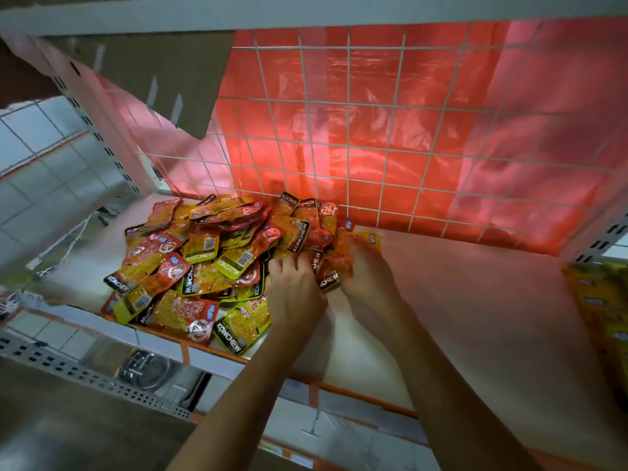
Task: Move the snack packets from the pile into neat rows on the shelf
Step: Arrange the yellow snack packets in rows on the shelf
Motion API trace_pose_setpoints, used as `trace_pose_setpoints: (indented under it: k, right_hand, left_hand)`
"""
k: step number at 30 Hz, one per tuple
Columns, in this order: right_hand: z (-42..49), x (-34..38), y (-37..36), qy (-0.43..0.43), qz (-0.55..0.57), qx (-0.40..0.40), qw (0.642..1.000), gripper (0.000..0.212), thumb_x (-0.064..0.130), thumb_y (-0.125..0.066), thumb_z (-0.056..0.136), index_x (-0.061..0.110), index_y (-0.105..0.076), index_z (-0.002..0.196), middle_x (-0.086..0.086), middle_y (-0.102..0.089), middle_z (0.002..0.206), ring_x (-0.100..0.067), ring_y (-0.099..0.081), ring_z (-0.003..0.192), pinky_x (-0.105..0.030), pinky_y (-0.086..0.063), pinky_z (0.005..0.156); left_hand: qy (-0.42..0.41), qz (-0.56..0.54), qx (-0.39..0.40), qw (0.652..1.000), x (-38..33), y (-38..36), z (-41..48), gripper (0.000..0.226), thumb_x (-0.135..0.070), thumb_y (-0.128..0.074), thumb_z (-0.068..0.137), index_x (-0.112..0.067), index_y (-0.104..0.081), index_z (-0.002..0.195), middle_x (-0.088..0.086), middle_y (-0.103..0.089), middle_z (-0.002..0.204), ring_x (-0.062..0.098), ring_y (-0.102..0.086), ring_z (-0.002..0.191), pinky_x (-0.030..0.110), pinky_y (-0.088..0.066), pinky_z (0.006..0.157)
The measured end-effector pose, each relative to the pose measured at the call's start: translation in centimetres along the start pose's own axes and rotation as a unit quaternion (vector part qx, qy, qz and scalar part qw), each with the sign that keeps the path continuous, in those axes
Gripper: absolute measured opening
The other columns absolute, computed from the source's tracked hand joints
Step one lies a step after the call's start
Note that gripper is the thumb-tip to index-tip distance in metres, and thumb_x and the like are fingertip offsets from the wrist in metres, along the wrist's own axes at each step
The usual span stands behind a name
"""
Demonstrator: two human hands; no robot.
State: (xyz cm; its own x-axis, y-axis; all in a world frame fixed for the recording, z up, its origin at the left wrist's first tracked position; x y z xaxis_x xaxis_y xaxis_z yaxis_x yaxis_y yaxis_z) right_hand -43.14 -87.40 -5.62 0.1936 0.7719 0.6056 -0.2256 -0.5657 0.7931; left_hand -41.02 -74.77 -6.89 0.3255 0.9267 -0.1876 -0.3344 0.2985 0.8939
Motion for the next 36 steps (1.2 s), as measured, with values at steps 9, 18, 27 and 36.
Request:
trace_pose_setpoints:
  k: [9, 18, 27, 36]
  right_hand:
    - [0.9, -0.6, -1.0, 0.008, -0.096, 0.026, 0.995, 0.048, 0.021, -0.059, 0.083, 0.019, -0.05, 0.129, -0.008, -0.055, 0.129, -0.031, -0.05, 0.118, -0.039, -0.046, 0.09]
    - [-1.0, -2.9, 0.9, -0.061, -0.177, 0.104, 0.977, 0.054, 0.042, -0.057, 0.085, 0.019, -0.046, 0.132, -0.007, -0.042, 0.133, -0.029, -0.036, 0.123, -0.042, -0.038, 0.095]
    - [-4.4, -8.0, 5.1, -0.136, -0.149, 0.105, 0.974, 0.059, 0.043, -0.066, 0.082, 0.014, -0.042, 0.127, -0.014, -0.038, 0.126, -0.037, -0.041, 0.119, -0.042, -0.04, 0.095]
    - [-7.2, -12.7, 12.2, -0.206, 0.079, -0.053, 0.974, 0.044, 0.023, -0.073, 0.073, 0.019, -0.057, 0.114, -0.01, -0.066, 0.107, -0.029, -0.062, 0.097, -0.031, -0.048, 0.075]
  left_hand:
    - [-0.041, -0.072, 0.021, 0.996, 0.0, -0.4, 0.1, 0.027, -0.015, -0.075, 0.073, -0.019, -0.07, 0.099, 0.002, -0.069, 0.087, 0.03, -0.063, 0.07, 0.032, -0.047, 0.048]
    - [-0.077, -0.203, -0.062, 0.974, -4.2, 1.3, -1.6, 0.02, -0.022, -0.046, 0.091, -0.012, -0.062, 0.083, 0.003, -0.065, 0.082, 0.028, -0.06, 0.057, 0.027, -0.034, 0.043]
    - [0.076, -0.397, 0.008, 0.915, -7.6, 0.1, -2.2, 0.027, -0.036, -0.071, 0.083, -0.028, -0.055, 0.063, -0.011, -0.057, 0.06, 0.002, -0.054, 0.059, 0.013, -0.035, 0.055]
    - [0.148, -0.49, 0.088, 0.854, -12.2, -3.7, -2.4, 0.057, -0.03, -0.085, 0.067, -0.033, -0.054, 0.114, -0.001, -0.056, 0.115, 0.023, -0.062, 0.1, 0.042, -0.054, 0.086]
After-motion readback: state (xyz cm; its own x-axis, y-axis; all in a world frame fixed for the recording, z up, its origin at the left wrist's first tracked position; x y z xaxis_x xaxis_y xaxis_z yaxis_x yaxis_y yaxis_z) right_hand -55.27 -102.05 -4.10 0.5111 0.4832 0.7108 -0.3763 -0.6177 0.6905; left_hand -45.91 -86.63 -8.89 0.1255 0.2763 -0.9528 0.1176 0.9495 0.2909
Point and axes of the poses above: each hand's wrist, its own z-axis towards the middle knuckle, its own y-axis out of the back of the hand, x = y × z, the point moved 5 cm from there along z, towards the middle knuckle
